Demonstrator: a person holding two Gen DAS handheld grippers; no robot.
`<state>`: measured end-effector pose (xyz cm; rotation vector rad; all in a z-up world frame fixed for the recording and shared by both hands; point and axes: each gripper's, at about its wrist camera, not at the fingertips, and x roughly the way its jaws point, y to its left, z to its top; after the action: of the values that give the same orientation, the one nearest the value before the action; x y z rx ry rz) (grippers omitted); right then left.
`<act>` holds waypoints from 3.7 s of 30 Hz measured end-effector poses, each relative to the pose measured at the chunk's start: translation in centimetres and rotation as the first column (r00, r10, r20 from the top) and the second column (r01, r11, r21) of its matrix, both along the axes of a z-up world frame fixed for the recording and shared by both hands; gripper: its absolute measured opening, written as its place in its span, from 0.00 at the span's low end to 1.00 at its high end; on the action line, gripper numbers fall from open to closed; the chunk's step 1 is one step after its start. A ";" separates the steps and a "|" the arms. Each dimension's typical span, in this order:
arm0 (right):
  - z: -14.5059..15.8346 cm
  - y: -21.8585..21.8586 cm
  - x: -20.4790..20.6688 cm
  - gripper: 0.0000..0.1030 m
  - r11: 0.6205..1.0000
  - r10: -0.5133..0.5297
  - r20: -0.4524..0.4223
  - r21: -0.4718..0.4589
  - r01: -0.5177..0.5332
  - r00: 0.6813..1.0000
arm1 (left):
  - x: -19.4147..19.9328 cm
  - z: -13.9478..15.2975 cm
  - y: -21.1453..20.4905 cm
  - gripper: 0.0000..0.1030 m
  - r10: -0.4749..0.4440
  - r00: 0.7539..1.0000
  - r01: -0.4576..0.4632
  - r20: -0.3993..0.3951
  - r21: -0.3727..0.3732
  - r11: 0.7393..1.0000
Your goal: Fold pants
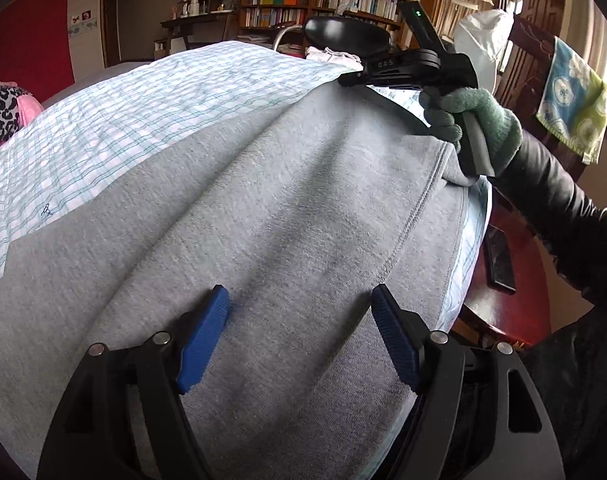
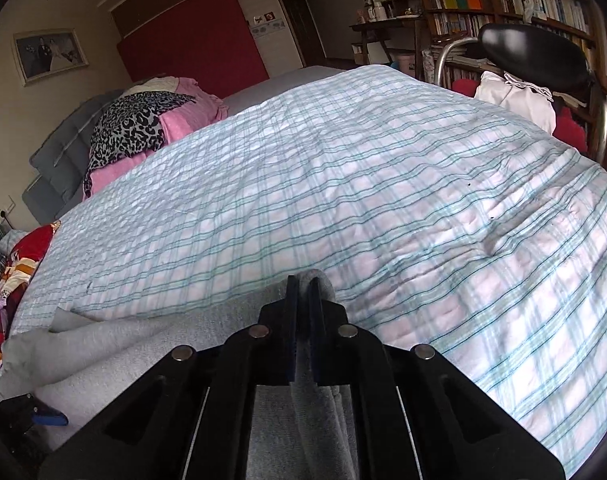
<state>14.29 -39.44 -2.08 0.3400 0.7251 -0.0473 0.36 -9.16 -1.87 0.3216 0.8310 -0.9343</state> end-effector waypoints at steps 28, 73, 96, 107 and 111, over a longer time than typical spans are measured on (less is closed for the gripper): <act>-2.9 -1.7 -20.2 0.42 0.946 0.005 0.121 0.321 -0.044 0.993 | -1.9 3.9 -2.8 0.73 -0.028 0.997 0.030 0.077 -0.024 0.999; 7.4 1.2 -16.1 0.10 0.920 0.247 0.407 0.185 -0.344 0.879 | -1.1 9.5 -17.0 0.80 -0.264 0.959 0.268 0.101 -0.022 0.963; 5.5 -5.3 -12.1 0.67 0.943 0.062 0.285 0.297 -0.150 0.956 | -2.6 11.1 -16.5 0.08 -0.188 0.918 0.184 0.349 0.044 0.982; 0.5 -2.9 -2.2 0.11 0.931 0.240 0.079 0.262 -0.253 0.967 | -2.7 11.4 -16.9 0.08 -0.194 0.926 0.202 0.324 0.008 0.979; 2.4 -3.3 -0.2 0.07 0.932 0.244 0.139 0.242 -0.271 0.960 | -2.9 11.3 -18.1 0.08 -0.218 0.931 0.238 0.292 -0.034 0.971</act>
<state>14.07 -42.71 0.35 0.4903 0.6655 0.3161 -2.58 -27.23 9.42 0.4895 0.4992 -1.0995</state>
